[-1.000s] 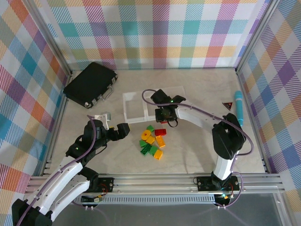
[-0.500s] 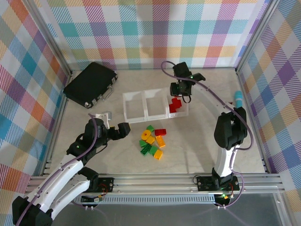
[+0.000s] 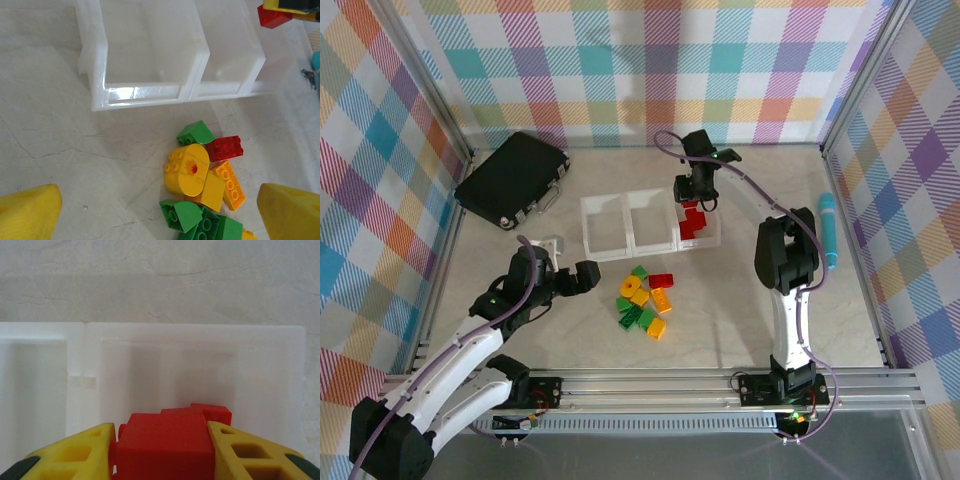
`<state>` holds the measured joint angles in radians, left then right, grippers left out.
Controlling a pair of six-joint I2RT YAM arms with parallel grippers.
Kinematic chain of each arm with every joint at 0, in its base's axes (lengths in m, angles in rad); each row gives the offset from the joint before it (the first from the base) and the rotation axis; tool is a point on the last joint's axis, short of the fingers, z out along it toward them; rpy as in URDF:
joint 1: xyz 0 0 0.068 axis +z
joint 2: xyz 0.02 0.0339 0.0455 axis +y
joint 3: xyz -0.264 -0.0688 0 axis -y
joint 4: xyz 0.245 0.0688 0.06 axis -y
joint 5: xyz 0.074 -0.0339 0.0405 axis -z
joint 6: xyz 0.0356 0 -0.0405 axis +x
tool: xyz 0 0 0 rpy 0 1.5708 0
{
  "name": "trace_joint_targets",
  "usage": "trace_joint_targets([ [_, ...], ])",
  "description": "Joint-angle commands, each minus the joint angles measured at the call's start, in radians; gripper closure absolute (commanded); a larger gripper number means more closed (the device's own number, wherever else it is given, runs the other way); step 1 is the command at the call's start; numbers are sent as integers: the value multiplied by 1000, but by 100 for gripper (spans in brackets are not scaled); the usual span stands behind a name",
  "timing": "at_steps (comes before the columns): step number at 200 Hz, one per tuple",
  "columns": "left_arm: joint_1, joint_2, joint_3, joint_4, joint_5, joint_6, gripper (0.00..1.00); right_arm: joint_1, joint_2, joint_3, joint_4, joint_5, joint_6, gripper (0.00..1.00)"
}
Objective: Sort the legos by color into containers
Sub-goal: Place the lego in the container.
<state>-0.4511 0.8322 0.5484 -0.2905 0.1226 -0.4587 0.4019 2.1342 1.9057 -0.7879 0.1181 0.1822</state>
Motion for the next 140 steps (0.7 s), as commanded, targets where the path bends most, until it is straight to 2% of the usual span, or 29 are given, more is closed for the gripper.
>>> trace_joint_targets([
  [1, -17, 27, 42, -35, 21, 32, 0, -10, 11, 31, -8, -17, -10, 54],
  [44, -65, 42, 50, -48, 14, 58, 0, -9, -18, 24, -11, -11, -6, 34],
  [83, -137, 84, 64, -58, 6, 77, 0, -9, -126, -67, -2, -26, 22, 33],
  [140, -262, 293, 160, -103, -54, 137, 0, -9, -526, -531, 143, -71, 141, 33],
])
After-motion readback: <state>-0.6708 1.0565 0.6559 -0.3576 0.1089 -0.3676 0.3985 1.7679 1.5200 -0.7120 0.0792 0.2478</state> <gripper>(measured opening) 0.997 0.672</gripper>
